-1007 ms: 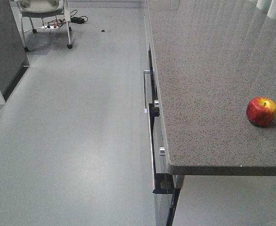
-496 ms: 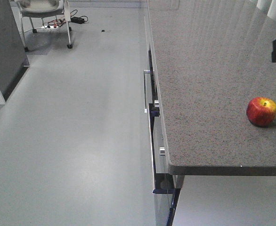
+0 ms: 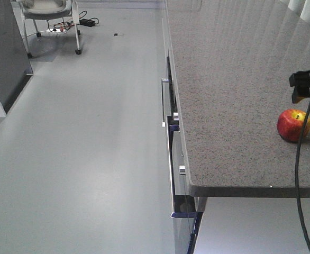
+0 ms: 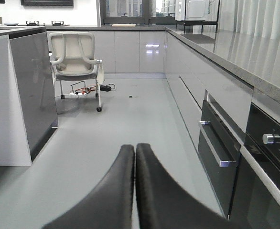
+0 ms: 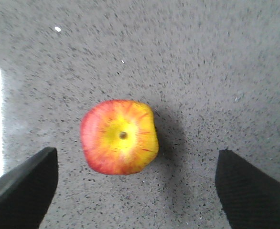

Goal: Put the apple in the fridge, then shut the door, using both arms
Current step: 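Lower the open right gripper down over the apple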

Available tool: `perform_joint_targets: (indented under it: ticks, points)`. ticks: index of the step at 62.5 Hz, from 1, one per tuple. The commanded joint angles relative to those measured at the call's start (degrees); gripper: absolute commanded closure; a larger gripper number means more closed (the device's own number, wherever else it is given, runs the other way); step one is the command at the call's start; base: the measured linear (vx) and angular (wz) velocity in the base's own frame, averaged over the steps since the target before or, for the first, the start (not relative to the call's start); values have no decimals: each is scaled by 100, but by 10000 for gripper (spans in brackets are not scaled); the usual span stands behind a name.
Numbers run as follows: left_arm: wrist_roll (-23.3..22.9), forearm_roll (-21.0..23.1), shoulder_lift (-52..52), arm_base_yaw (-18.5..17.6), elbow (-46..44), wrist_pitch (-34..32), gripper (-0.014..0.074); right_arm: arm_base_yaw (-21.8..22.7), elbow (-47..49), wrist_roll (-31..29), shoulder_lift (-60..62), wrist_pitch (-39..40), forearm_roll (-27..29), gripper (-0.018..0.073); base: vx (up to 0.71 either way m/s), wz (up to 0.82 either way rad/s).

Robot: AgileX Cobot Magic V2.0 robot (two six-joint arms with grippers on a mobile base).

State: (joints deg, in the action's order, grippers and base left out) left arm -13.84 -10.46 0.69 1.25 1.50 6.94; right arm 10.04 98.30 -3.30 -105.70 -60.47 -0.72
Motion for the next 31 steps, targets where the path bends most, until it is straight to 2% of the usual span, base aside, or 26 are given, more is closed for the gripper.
perform_joint_targets:
  ticks: [1,9,31]
  points:
    - [-60,9,83,10,160,-393,603,191,197,-355,154,227,401,-67,0,0]
    - [-60,9,83,10,160,-393,603,191,197,-697,95,388,667,-58,0,0]
    - [-60,9,83,10,160,-393,603,191,197,-757,-224,495,750,-48,0,0]
